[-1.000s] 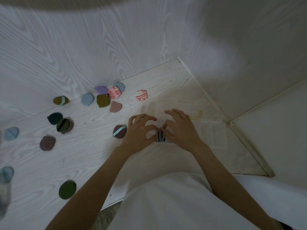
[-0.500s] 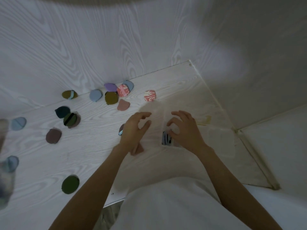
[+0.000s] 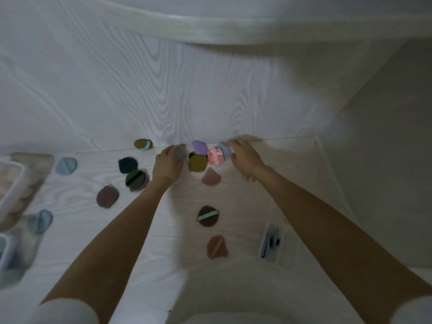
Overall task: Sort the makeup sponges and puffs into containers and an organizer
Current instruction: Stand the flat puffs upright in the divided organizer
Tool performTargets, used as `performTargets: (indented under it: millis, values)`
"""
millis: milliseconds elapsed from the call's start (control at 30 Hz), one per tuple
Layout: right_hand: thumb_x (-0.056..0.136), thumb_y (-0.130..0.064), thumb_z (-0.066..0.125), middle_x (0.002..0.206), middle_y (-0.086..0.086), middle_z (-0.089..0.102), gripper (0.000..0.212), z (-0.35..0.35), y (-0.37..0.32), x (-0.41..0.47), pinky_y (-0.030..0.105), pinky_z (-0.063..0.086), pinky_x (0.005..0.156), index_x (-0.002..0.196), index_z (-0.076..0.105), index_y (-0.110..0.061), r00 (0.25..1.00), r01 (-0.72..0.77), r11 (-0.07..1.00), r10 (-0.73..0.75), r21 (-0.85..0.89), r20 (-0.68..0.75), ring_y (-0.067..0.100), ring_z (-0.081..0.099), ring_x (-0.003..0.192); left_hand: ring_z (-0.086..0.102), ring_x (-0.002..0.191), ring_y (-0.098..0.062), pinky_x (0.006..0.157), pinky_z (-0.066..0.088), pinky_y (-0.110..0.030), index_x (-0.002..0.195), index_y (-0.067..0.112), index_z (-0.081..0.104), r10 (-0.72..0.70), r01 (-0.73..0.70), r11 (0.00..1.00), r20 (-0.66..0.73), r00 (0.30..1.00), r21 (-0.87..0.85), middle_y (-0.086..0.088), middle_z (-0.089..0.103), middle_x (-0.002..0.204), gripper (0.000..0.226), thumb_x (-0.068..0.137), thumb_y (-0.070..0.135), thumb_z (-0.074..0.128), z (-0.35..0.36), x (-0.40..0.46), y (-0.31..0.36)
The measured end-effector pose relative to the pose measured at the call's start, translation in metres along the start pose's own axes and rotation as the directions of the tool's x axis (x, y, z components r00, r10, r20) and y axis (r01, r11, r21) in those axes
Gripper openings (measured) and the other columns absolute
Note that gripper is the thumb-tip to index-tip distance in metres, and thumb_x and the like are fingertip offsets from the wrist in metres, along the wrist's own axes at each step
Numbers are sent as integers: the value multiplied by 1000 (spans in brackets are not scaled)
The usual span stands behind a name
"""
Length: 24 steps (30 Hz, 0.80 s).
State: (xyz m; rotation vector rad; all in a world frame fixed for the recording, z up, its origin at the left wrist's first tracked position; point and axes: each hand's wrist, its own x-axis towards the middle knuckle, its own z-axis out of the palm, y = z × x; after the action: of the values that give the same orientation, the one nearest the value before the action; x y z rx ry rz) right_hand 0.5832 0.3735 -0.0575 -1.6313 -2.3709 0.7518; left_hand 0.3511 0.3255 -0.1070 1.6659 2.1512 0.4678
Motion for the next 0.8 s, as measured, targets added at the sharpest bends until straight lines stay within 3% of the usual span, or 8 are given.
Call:
performTargets:
  millis: [133,300,400,500,600,700,800]
  values:
    - [89,-4,49,123,18,57,28,18,1,30,25,39,88,113,63,-4,995,-93,994,94,57,-21,30,52,112,48,110,-41,89,39,-41,118,19,61,17,-18,999,8,1000,49,-18,53,127,31,88,18,53,7,10,-15]
    - [77,0,60,94,20,63,9,36,2,38,35,42,70,82,67,-4,991,-95,993,101,76,-92,35,57,93,55,96,-30,78,41,-30,97,16,71,-42,32,992,-79,996,-123,-13,56,115,16,83,14,63,-1,10,-9]
    - [78,5,54,91,21,61,10,36,-7,30,33,33,61,81,57,-4,979,-125,980,147,155,-140,27,54,81,55,88,-26,72,35,-26,95,12,66,-140,105,963,-130,982,-247,-12,52,109,11,85,12,61,-10,-1,1]
    - [80,2,57,93,19,60,15,28,-13,10,29,32,61,87,50,-8,963,-137,965,182,222,-197,23,52,79,60,86,-22,71,46,-29,95,14,58,-121,45,918,-169,978,-394,-6,59,102,16,82,11,66,-18,-23,7]
    - [82,2,58,102,18,60,29,13,-16,-32,31,43,67,110,55,-3,961,-3,999,17,52,-275,30,58,88,61,78,-6,68,51,-17,104,18,52,-140,49,823,-119,983,-565,6,61,92,32,79,13,72,-31,-62,28]
    - [79,0,58,98,16,61,26,-2,-11,-93,31,47,64,105,63,-4,895,98,990,-132,-102,-425,32,60,84,64,77,-2,65,51,-12,100,16,59,-88,4,745,-92,992,-667,10,66,91,28,77,13,75,-38,-105,57]
    - [83,-8,57,94,10,60,16,-10,4,-162,27,43,60,96,66,-9,857,-15,1000,23,20,-515,25,58,74,64,78,-7,64,51,-14,90,15,66,-22,-8,693,-33,999,-721,6,69,87,15,77,12,74,-28,-146,90]
